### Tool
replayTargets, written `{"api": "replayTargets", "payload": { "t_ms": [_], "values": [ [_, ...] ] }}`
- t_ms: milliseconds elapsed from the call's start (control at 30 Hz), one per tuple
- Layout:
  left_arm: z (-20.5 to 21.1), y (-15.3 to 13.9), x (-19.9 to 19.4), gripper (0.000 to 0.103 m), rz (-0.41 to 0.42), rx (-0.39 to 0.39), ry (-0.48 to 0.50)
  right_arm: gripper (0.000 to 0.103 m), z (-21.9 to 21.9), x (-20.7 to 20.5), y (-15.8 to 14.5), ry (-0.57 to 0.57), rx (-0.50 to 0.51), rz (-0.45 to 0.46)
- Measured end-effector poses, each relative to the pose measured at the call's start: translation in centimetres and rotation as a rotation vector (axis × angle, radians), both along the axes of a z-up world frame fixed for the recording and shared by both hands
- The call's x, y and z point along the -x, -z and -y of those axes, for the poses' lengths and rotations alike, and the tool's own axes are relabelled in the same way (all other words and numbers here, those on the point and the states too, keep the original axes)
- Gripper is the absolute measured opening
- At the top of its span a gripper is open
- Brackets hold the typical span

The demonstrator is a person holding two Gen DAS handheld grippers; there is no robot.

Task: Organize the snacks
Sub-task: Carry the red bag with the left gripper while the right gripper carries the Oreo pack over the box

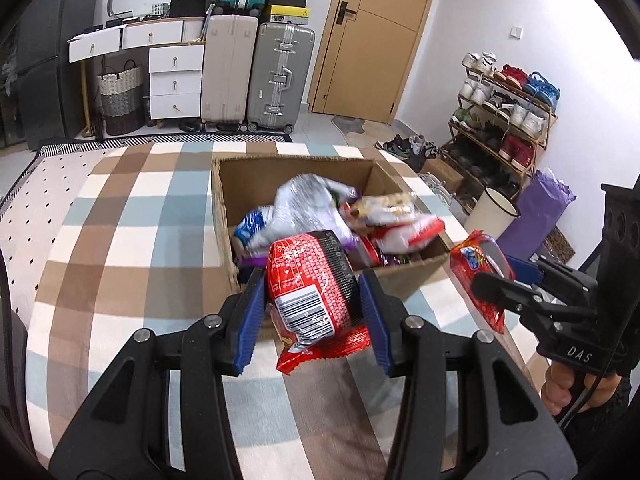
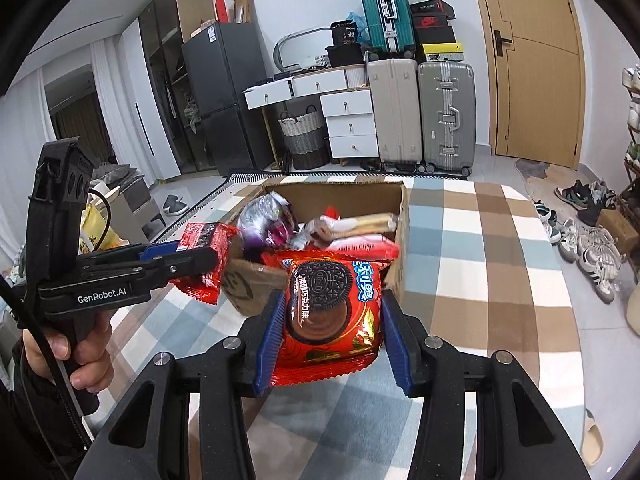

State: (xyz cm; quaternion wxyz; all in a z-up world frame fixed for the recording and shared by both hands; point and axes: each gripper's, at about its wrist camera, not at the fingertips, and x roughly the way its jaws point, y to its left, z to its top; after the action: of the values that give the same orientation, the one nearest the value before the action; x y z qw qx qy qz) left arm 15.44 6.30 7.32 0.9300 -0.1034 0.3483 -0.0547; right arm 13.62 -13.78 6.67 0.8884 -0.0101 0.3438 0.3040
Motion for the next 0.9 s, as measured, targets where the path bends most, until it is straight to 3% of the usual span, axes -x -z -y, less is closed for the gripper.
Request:
{"api": "replayTargets", "payload": {
  "t_ms": [900],
  "values": [
    [-0.7,0.1,-9.5,0.043,0.042,-0.019,-0.009,0.047,-4.0,-8.7,-1.5,0.063,-0.009,0.019]
  ]
}}
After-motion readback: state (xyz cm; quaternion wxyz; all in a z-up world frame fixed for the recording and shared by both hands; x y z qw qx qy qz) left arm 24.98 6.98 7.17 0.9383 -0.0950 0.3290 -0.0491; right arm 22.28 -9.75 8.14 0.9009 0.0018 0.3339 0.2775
